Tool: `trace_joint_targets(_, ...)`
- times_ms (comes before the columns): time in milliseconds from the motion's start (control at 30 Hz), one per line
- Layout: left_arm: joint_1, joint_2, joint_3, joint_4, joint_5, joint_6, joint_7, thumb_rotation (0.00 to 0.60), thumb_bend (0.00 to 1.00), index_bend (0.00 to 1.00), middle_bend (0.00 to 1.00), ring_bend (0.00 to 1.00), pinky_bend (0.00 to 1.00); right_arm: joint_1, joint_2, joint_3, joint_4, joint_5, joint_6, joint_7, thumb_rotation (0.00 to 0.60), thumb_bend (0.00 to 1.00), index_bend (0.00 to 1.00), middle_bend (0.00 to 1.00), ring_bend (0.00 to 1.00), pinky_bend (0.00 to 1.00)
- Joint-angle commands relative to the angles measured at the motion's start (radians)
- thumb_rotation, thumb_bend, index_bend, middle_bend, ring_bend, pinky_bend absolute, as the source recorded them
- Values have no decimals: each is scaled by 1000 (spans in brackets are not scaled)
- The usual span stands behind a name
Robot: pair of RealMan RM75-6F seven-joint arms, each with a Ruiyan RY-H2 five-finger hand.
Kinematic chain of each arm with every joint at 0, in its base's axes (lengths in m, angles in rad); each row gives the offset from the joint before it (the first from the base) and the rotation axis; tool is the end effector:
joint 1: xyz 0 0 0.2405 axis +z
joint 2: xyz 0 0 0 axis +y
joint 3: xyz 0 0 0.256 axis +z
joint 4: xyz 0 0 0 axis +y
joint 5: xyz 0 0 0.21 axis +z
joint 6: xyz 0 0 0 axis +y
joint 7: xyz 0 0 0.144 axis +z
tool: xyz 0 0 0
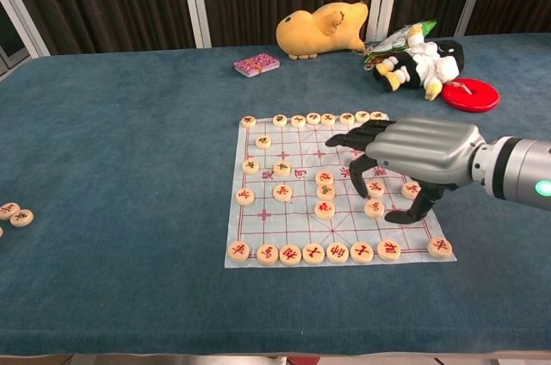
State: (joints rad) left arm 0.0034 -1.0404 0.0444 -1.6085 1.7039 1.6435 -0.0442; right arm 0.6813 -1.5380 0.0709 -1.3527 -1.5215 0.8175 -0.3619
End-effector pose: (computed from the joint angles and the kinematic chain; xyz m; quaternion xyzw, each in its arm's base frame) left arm -0.3020 0.1324 0.1799 -0.6306 -0.3472 -0.4084 0.5612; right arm -0.1826 -0.3102 -0.0405 0.8695 -0.2101 0.2747 0.3526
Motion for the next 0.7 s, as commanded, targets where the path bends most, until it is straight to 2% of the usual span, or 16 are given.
trace_joint_targets(33, -2, 1, 3, 1, 3, -4, -5, 600, 372, 0, 0, 0, 10, 8, -7, -1, 7, 14, -6, 0, 600, 408, 573, 41, 0, 0)
trace_joint_targets(700, -1, 2, 0, 2, -2, -3, -6, 600, 373, 0, 0, 0, 10, 37, -14, -18, 1, 77, -18, -43, 600, 408, 609, 56, 0, 0)
